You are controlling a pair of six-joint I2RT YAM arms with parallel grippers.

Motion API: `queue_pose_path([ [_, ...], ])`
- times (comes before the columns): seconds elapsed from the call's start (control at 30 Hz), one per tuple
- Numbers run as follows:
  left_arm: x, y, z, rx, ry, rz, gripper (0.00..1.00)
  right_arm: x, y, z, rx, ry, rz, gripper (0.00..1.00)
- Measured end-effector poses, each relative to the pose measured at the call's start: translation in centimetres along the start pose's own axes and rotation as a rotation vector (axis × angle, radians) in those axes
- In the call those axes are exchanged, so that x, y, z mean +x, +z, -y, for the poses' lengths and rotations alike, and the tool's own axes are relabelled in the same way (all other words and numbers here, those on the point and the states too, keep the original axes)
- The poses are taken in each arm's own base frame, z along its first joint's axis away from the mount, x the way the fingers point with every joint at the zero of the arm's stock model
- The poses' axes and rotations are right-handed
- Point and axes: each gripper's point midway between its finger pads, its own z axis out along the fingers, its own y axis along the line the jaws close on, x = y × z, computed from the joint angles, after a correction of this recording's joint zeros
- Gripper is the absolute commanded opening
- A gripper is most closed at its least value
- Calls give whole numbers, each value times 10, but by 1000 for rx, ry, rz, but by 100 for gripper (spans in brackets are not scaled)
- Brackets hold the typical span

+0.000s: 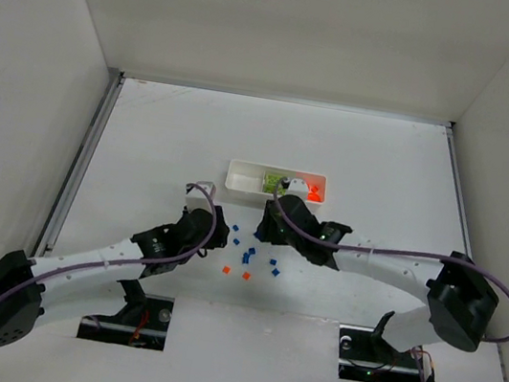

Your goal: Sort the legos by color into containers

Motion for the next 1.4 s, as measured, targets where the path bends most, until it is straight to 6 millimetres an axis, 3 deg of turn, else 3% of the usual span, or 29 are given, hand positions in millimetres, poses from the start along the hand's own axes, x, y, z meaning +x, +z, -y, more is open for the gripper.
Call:
queue_pose_path([
  [0.23, 3, -8, -19, -35, -24, 1, 40, -90, 17, -31, -91, 42, 126, 39],
  [0.4, 10, -8, -18, -36, -16, -21, 42, -124, 51, -29, -71, 46, 160, 39],
  [0.6, 27, -3, -17, -47, 20, -71, 44, -121, 95, -13, -12, 41, 123, 42],
  [0.8, 38, 4, -15, -53, 43, -97, 46, -127, 105, -20, -21, 33, 126, 60],
  [1.0, 48, 15, -9, -63, 81, -130, 46, -132, 104, -23, -31, 31, 138, 65],
  [1.13, 44, 23, 1, -54, 96, -120, 46, -134, 101, -23, -35, 33, 146, 59],
  [1.23, 37, 27, 10, -48, 103, -94, 46, -132, 86, -19, -45, 35, 161, 54],
  [1.4, 38, 37, 20, -47, 142, -89, 44, -127, 48, -8, -76, 52, 207, 53],
])
